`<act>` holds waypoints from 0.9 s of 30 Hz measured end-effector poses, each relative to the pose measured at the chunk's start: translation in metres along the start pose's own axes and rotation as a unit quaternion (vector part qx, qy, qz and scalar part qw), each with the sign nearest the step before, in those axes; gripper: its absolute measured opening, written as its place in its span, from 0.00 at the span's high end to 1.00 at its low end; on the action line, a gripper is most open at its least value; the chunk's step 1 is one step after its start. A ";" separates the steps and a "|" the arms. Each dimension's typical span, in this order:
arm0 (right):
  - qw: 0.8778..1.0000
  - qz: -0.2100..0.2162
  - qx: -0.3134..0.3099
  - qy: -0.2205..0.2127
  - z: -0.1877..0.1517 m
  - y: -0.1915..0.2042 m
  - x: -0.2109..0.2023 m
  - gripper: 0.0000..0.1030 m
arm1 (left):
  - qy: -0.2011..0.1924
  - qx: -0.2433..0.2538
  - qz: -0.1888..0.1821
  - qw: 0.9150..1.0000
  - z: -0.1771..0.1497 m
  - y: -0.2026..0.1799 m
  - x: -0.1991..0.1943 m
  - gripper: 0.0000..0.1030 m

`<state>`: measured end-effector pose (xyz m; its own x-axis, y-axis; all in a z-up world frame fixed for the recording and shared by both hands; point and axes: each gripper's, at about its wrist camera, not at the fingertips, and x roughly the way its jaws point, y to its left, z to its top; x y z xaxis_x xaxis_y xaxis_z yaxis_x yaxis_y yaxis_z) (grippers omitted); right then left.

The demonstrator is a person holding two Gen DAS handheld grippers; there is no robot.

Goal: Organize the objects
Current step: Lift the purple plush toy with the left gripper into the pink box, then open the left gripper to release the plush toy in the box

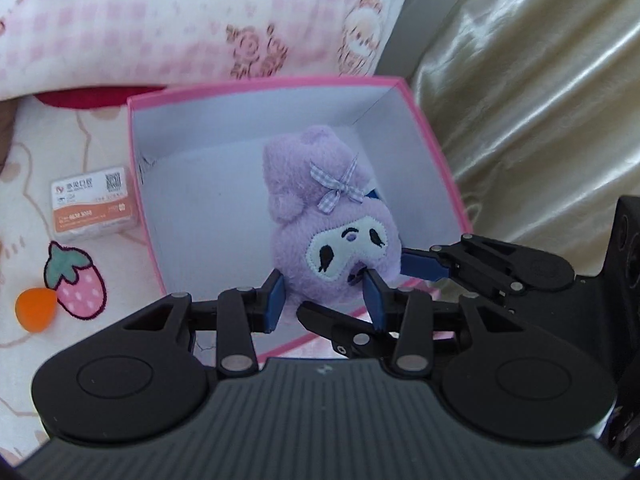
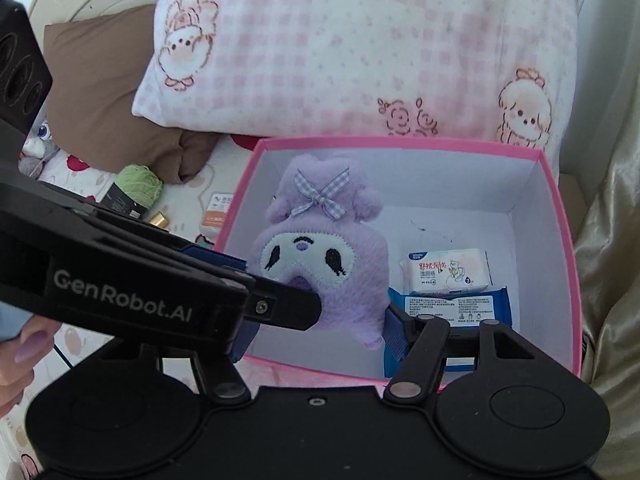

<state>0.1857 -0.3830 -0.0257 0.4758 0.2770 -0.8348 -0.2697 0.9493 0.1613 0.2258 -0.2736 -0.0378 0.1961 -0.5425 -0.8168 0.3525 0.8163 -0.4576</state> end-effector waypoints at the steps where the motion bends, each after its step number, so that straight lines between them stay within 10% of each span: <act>1: 1.000 0.011 0.010 0.007 0.000 -0.007 0.009 0.33 | 0.004 -0.015 0.004 1.000 0.001 0.004 0.006 0.61; 11: 0.992 0.063 0.083 0.064 -0.006 -0.038 0.065 0.33 | 0.056 -0.059 0.029 0.996 0.010 0.023 0.054 0.61; 27: 0.996 -0.021 0.060 0.068 -0.009 -0.020 0.038 0.21 | 0.026 -0.004 0.049 0.998 0.003 0.009 0.024 0.54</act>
<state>0.2014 -0.3933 -0.0652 0.3646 0.2209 -0.9046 -0.1449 0.9731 0.1793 0.2363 -0.2799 -0.0609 0.1820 -0.4490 -0.8748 0.3263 0.8668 -0.3770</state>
